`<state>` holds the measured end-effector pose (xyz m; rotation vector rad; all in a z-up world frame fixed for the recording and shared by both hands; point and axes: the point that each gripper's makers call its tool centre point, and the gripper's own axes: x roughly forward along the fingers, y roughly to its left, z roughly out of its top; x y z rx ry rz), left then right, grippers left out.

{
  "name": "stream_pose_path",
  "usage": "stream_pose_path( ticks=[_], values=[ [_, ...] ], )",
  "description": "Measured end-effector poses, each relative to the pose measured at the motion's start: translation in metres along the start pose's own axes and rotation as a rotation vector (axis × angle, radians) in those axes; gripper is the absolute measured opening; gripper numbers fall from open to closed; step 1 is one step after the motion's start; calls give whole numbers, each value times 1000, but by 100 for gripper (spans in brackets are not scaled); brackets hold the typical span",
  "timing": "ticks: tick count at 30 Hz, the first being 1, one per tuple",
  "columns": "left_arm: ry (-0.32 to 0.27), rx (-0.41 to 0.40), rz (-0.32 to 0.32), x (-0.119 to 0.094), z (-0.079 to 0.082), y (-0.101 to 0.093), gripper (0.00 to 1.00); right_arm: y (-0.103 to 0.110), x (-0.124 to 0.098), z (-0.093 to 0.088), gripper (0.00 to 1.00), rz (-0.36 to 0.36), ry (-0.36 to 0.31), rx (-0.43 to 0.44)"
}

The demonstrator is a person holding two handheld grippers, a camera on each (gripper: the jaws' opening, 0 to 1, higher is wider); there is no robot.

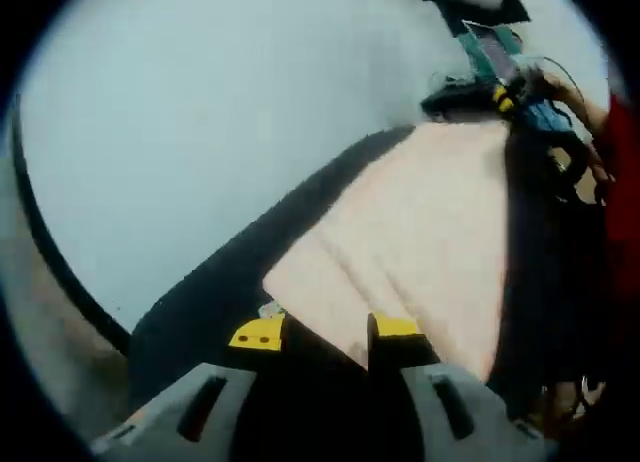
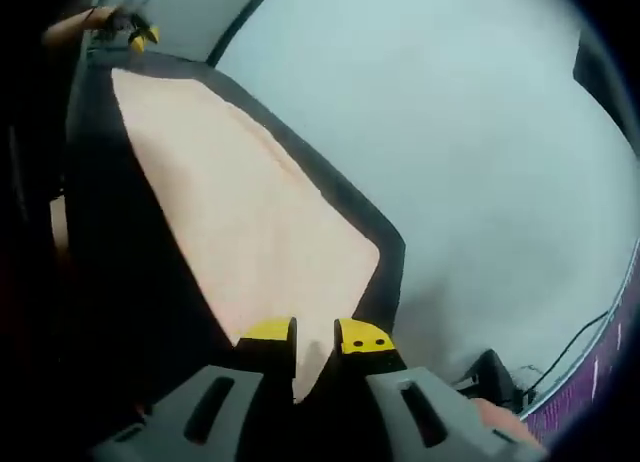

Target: Fold the towel on the table until its edges align and the towel forms a compact rectangular stack.

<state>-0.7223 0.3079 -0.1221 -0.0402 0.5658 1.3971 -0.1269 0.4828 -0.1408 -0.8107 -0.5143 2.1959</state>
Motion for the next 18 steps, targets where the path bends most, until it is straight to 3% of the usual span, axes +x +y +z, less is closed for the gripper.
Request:
stream_pose_path(
  ticks=[2,5,6,8,11,14,16,18],
  values=[
    [-8,-129,30,25,1,31,28,-15,19,20,13,-6,-61,99],
    [47,-280,72,72,-17,58,28,-58,61,37,13,-79,-101,226],
    [66,-301,45,90,-24,64,29,-71,78,36,13,-90,-87,272],
    [42,-379,51,117,-28,73,29,-100,121,27,13,-115,-57,403],
    [12,-484,31,144,-36,77,29,-123,174,18,13,-117,-40,423],
    [18,-488,44,162,-48,86,29,-130,213,-4,13,-110,10,501],
    [-11,-553,6,168,-47,78,30,-141,227,-21,14,-159,43,586],
    [-21,-595,-17,176,-49,83,32,-134,238,-18,15,-121,29,655]
  ],
)
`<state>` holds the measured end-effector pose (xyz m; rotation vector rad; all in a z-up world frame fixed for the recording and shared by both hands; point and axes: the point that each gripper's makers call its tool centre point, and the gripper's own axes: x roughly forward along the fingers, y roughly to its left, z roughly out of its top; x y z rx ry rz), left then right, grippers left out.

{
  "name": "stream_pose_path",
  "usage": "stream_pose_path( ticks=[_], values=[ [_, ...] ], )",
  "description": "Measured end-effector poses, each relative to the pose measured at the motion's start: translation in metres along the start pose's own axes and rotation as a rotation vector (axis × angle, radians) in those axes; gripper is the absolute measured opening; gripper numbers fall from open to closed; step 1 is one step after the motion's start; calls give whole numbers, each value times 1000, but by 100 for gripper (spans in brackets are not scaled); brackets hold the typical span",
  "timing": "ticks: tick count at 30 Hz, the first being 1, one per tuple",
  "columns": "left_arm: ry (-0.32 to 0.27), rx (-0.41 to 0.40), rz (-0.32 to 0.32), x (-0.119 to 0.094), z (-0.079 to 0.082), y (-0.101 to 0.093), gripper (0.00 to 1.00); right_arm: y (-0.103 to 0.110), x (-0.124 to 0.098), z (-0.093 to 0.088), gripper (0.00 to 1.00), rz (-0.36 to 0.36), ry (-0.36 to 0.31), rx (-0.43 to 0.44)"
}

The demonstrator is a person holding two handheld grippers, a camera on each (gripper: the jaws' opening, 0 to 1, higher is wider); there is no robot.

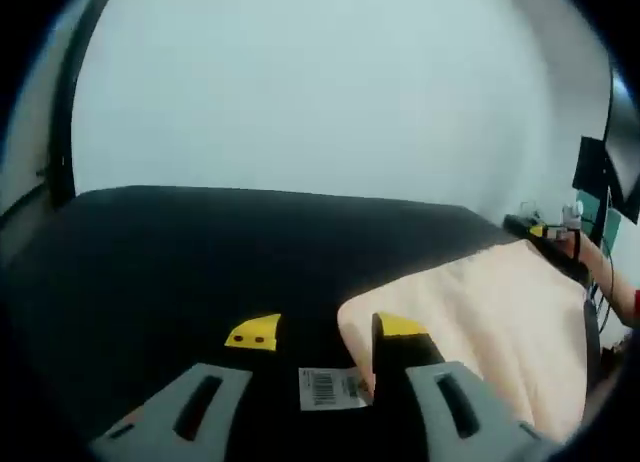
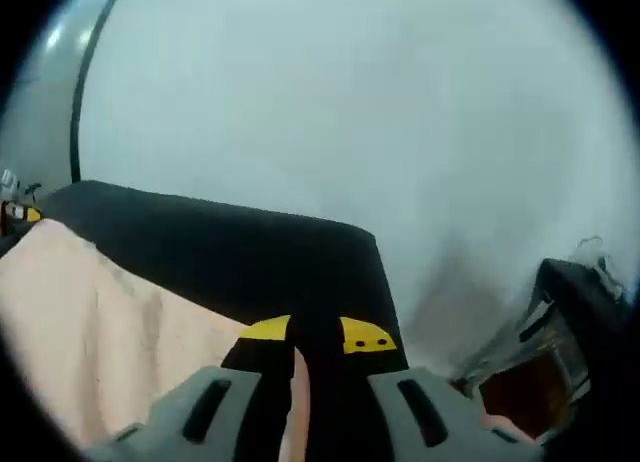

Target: Fold the towel on the table until its edges align and the towel forms a compact rectangular stack.

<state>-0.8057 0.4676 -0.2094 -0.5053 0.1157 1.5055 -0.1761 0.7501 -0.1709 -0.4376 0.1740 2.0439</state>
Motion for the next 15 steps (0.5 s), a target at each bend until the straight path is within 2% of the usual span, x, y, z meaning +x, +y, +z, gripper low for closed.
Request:
stream_pose_path(
  ticks=[2,4,6,8,9,11,12,13,15],
  values=[
    [0,12,3,0,-6,-7,34,3,5,-3,23,5,10,-16],
    [-14,5,-20,3,-1,-3,35,4,13,-8,21,29,40,-39],
    [-15,-20,-48,5,-3,-12,36,7,14,-13,21,49,59,-28],
    [11,-9,-61,8,-4,-11,28,9,13,-21,19,61,84,-16],
    [34,31,-76,10,-7,-13,22,13,14,-28,19,84,111,-26],
    [49,45,-73,15,-8,-11,20,20,9,-45,17,94,177,-43],
    [62,51,-71,17,-9,-10,17,20,11,-45,11,94,166,-48],
    [63,70,-68,15,-13,-15,10,20,10,-44,1,100,153,-71],
    [52,72,-49,14,-9,-16,7,21,9,-40,0,102,119,-64]
  ],
)
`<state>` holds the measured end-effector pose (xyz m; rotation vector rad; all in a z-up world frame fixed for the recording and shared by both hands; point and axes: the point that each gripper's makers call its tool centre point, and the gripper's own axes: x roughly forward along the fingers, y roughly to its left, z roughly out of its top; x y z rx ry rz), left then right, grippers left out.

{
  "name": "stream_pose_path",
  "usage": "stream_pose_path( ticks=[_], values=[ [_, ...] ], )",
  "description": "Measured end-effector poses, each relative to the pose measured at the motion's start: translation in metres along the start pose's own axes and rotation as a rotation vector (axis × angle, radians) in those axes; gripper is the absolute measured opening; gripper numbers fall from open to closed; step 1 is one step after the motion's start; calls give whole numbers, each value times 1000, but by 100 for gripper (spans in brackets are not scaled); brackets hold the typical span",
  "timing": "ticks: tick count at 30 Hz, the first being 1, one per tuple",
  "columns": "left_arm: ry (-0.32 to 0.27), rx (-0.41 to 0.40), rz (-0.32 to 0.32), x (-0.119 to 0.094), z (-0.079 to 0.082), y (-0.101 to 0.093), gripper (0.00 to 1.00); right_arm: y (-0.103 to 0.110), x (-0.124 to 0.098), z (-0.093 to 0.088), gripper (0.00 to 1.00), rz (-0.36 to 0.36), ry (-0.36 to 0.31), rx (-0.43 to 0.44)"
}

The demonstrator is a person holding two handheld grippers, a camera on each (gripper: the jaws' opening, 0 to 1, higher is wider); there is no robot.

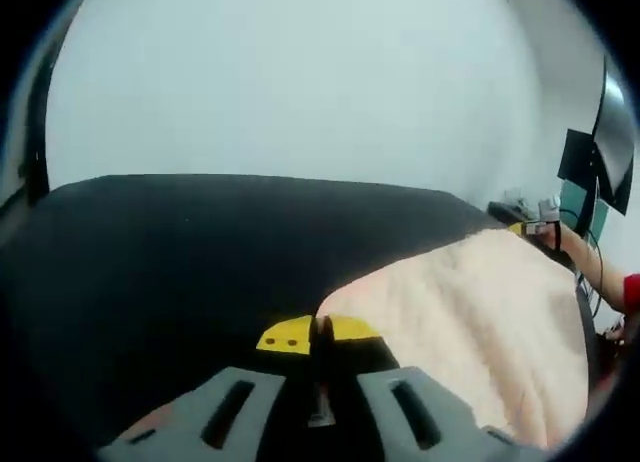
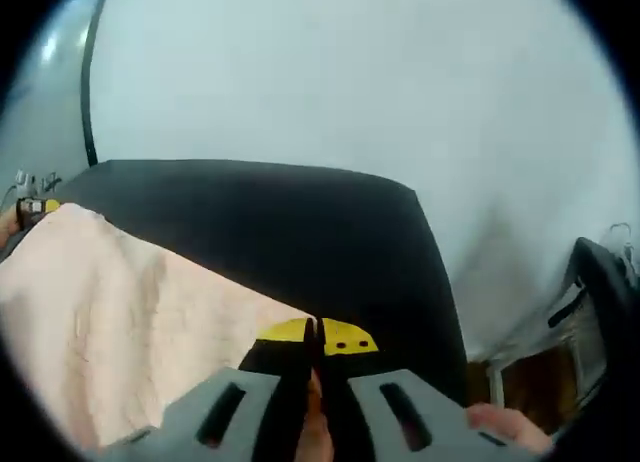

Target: Fold the towel on the table until its edges align and the towel forms a compact rectangular stack.

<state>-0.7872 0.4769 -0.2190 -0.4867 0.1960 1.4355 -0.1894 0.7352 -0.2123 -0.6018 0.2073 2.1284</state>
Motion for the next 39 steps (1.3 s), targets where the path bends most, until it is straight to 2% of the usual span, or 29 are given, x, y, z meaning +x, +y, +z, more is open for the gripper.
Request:
stream_pose_path(
  ticks=[3,6,10,12,18,21,23,24,25,27,28,30,32,33,35,36,37,38,39],
  values=[
    [-27,-11,15,3,9,3,6,-7,1,6,0,1,-28,-4],
    [-56,29,41,-1,14,-1,5,-14,2,14,0,-14,-67,28],
    [-149,31,71,-2,39,10,4,-16,2,21,0,-36,-109,11],
    [-191,50,99,-4,47,15,3,-19,0,33,0,-50,-177,10],
    [-244,43,118,-8,55,24,3,-22,-2,45,0,-75,-251,28],
    [-250,25,108,-3,54,19,3,-25,8,43,0,-87,-258,40],
    [-196,-6,102,6,39,21,4,-20,17,18,1,-107,-149,81],
    [-163,-28,109,8,29,23,5,-20,20,10,6,-120,-119,109],
    [-148,-14,149,7,25,30,11,-28,30,15,12,-123,-135,99],
    [-132,9,173,1,20,32,31,-31,31,19,26,-131,-131,114],
    [-121,12,177,-1,19,31,42,-29,25,21,24,-135,-123,107],
    [-120,100,184,-12,20,27,43,-27,7,23,20,-171,-109,28],
    [-106,178,186,-26,20,15,41,-25,-12,33,20,-182,-123,14],
    [-105,233,145,-37,20,-3,41,-8,-34,34,20,-162,-130,-26],
    [-77,372,75,-59,13,-38,38,10,-63,36,20,-151,-129,-114],
    [-55,464,68,-71,11,-45,38,26,-90,38,18,-144,-144,-218],
    [-17,566,34,-83,4,-60,37,35,-104,38,18,-136,-156,-273],
    [6,625,13,-92,-2,-70,36,48,-125,35,18,-130,-167,-344],
    [23,694,0,-106,-8,-82,33,55,-142,28,16,-128,-151,-403]
  ],
)
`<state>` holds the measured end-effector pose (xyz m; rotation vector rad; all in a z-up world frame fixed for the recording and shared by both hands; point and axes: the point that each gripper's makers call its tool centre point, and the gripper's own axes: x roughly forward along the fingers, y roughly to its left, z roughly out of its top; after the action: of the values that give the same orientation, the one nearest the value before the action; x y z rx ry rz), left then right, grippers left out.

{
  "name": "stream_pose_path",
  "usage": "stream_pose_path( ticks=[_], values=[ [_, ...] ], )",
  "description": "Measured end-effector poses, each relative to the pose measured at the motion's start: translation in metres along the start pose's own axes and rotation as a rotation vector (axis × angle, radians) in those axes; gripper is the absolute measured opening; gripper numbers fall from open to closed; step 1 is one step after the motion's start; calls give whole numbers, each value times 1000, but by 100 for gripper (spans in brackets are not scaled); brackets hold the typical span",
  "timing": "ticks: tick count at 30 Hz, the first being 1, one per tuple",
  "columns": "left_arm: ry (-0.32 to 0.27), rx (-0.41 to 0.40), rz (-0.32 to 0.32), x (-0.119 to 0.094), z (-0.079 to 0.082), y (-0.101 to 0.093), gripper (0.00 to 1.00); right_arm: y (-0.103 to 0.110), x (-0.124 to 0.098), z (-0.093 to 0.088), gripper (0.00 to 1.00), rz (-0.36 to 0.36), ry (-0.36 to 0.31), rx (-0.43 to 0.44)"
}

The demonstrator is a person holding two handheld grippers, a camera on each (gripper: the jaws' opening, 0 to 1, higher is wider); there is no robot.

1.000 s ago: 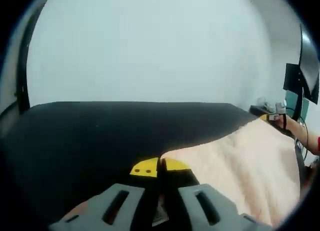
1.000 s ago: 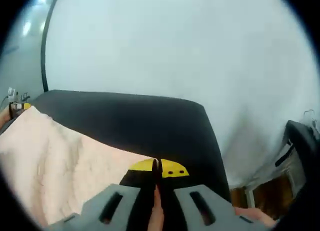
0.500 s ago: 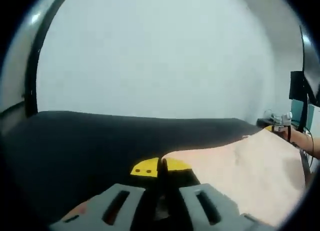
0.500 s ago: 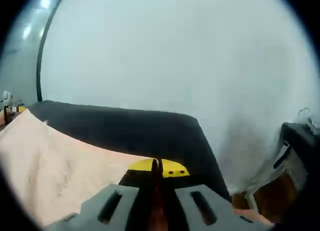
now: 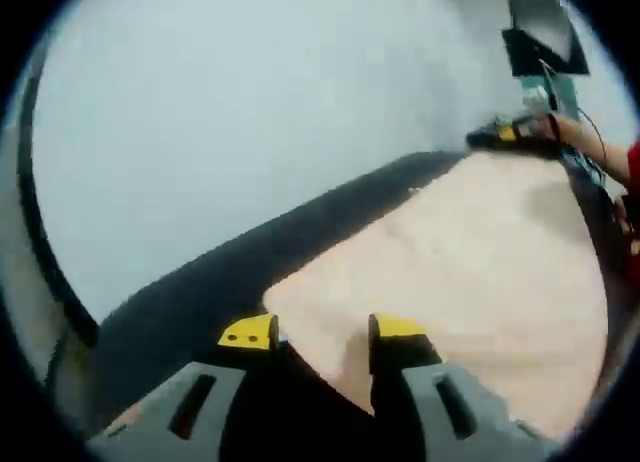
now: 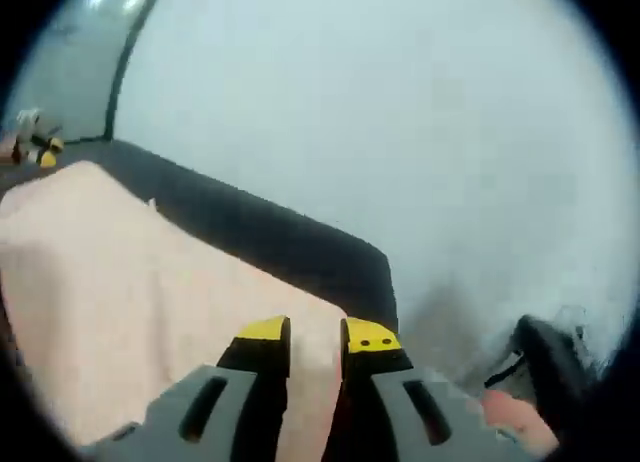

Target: Fold the towel on the table until its edges align and the towel forms a compact rectangular stack.

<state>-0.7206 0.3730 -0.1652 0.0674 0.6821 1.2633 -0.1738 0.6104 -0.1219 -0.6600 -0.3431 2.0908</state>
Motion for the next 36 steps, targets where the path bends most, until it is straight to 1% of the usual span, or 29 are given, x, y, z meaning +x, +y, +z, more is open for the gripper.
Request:
stream_pose_path(
  ticks=[1,2,3,4,5,6,7,8,9,10,11,12,13,14,15,17,18,19,20,21,23,24,26,29,32,33,35,36],
  values=[
    [8,47,-17,-14,2,-9,32,9,-19,-2,16,10,12,-68],
    [11,89,-52,-28,5,-23,28,18,-39,-5,16,24,17,-170],
    [8,120,-82,-43,9,-39,26,25,-56,-10,15,47,36,-290],
    [16,138,-87,-55,11,-48,26,28,-68,-19,14,58,66,-371],
    [42,160,-92,-65,10,-57,26,29,-81,-32,14,54,124,-422],
    [61,205,-98,-74,9,-65,26,33,-93,-46,14,72,169,-494],
    [90,250,-98,-82,8,-74,27,38,-103,-55,13,87,182,-560],
    [131,298,-92,-89,3,-81,28,45,-112,-64,12,113,191,-608],
    [166,339,-90,-95,-7,-75,29,53,-119,-76,12,152,216,-644],
    [206,369,-83,-99,-14,-76,30,59,-125,-88,12,189,237,-685],
    [245,384,-66,-104,-21,-77,31,66,-128,-96,12,218,242,-728],
    [268,405,-59,-107,-26,-79,31,72,-131,-102,12,246,242,-754],
    [294,429,-57,-109,-25,-90,32,76,-133,-113,12,272,269,-754],
    [305,432,-53,-111,-26,-96,32,74,-135,-125,13,292,308,-778],
    [313,434,-49,-113,-31,-94,32,71,-135,-131,13,291,326,-811],
    [324,436,-42,-115,-37,-94,32,68,-136,-130,13,282,330,-799],
    [329,432,-37,-115,-40,-93,32,64,-137,-126,13,276,320,-789],
    [334,428,-33,-116,-42,-94,32,65,-134,-123,13,277,299,-753],
    [336,426,-28,-115,-45,-95,32,64,-132,-124,13,288,294,-730],
    [339,429,-21,-114,-47,-95,32,64,-131,-128,13,301,303,-733],
    [357,455,-18,-111,-54,-98,32,68,-129,-132,14,323,298,-772],
    [364,461,-18,-109,-57,-99,32,70,-128,-134,14,328,299,-777],
    [379,476,-11,-107,-64,-96,33,70,-125,-134,14,321,287,-800],
    [396,488,-1,-105,-69,-95,34,70,-124,-133,13,318,276,-806],
    [393,505,-1,-101,-67,-97,32,70,-122,-134,12,317,255,-813],
    [386,518,-9,-99,-66,-99,31,70,-121,-133,12,312,250,-811],
    [386,564,-29,-98,-63,-103,30,65,-117,-132,12,282,246,-790],
    [380,575,-38,-97,-61,-107,30,64,-114,-134,12,278,246,-785]
  ],
)
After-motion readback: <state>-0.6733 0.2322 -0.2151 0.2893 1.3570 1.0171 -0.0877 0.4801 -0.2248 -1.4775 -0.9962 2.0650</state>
